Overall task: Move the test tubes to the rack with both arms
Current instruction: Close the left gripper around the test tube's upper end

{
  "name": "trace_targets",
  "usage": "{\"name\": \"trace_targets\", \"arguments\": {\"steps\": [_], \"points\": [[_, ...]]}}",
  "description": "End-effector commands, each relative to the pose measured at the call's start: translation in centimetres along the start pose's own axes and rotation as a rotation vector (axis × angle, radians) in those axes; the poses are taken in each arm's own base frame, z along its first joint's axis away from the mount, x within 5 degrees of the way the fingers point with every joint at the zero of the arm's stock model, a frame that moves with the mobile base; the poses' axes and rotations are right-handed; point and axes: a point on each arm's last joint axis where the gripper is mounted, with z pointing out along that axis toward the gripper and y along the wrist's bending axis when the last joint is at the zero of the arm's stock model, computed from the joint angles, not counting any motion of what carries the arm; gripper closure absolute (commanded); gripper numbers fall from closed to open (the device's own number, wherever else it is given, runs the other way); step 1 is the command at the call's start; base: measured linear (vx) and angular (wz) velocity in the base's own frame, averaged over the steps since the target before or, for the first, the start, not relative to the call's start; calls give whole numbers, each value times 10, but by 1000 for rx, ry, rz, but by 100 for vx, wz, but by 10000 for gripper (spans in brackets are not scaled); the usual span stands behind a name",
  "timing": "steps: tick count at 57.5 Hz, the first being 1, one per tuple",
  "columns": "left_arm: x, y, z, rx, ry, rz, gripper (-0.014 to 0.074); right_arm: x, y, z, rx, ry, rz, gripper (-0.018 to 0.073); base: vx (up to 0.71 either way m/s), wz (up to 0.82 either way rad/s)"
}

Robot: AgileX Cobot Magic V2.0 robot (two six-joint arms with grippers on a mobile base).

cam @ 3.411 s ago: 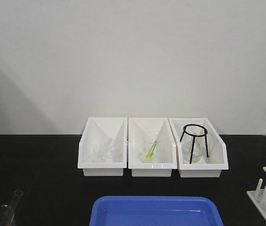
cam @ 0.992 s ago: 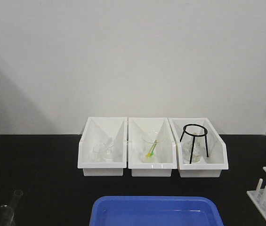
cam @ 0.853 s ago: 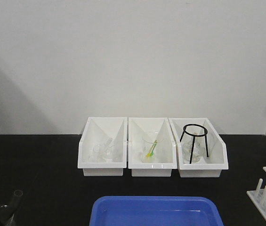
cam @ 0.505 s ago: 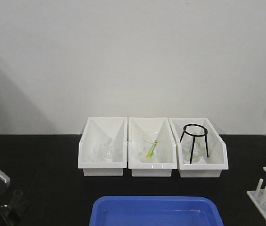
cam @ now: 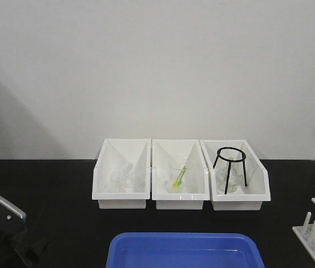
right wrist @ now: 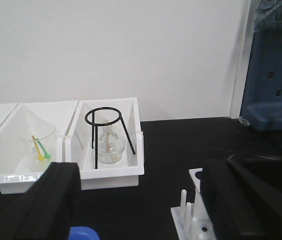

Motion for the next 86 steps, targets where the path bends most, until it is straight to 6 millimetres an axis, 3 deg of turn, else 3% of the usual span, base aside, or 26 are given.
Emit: {"name": "trace_targets", "arguments": {"steps": [1,12,38,46,64,86], "points": [[-19,9,-3,-59,-135,-45,25,-21,1,-3,-7,-132,-17,-3,0,0],[-13,22,-1,-117,-117,-125,25,-21,1,-3,-7,-132,-18,-3,0,0],[-10,21,-1,-103,-83,-131,47,-21,1,-3,-7,-132,-18,-2,0,0],[-9,20,-1,-97,-66,-131,157,-21,1,-3,-7,-132,-18,13,0,0],[-10,21,-1,-102,-80,-129,622,-21,1,-3,-7,-132,-18,72,0,0],[-15,23,-2,-121,-132,-134,618,-21,1,-3,-7,-132,-18,124,0,0]]}}
